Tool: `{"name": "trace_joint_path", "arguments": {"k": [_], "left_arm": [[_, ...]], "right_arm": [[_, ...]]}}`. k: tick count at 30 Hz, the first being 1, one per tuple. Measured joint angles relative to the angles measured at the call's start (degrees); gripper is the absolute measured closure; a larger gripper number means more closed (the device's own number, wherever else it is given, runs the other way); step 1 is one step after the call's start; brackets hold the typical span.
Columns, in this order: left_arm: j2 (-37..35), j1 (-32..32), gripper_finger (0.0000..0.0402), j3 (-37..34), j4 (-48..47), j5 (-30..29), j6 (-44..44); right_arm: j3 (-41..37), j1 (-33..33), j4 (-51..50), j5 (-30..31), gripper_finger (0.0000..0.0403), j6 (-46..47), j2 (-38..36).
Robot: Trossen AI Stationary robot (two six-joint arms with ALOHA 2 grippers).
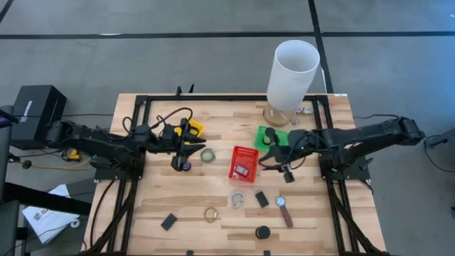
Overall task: Pick & Place Office items
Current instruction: Put the green wristwatch into the yellow bin
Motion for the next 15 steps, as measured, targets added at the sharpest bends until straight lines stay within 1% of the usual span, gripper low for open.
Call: {"name": "trace_joint_path", "arguments": {"k": [2, 4, 6, 10, 15], "left_arm": [[1.63, -0.60, 0.0327, 0.00, 1.91, -0.24, 0.23], [3.55, -0.95, 0.0327, 0.00, 4.52, -0.51, 0.20], [4.67, -1.00, 0.0327, 0.00, 5.22, -0.52, -0.29], [6.18, -1.54, 0.0327, 0.75, 5.92, -0.61, -0.37], [8.41, -3.95, 0.0327, 3.83, 5.51, -0.03, 0.18]], "right_arm": [[-0.21, 0.18, -3.88, -0.29, 0.0264, -3.39, -2.09], [-1.82, 0.20, -3.25, -0.45, 0.0264, -5.43, -5.08], [-4.30, -0.27, -0.89, -0.45, 0.0265, -5.64, -8.60], [-9.51, -2.49, -1.08, -0.45, 0.0266, -5.32, -15.72], [-14.28, -6.28, 0.88, -0.44, 0.0266, -4.94, -24.26]]}}
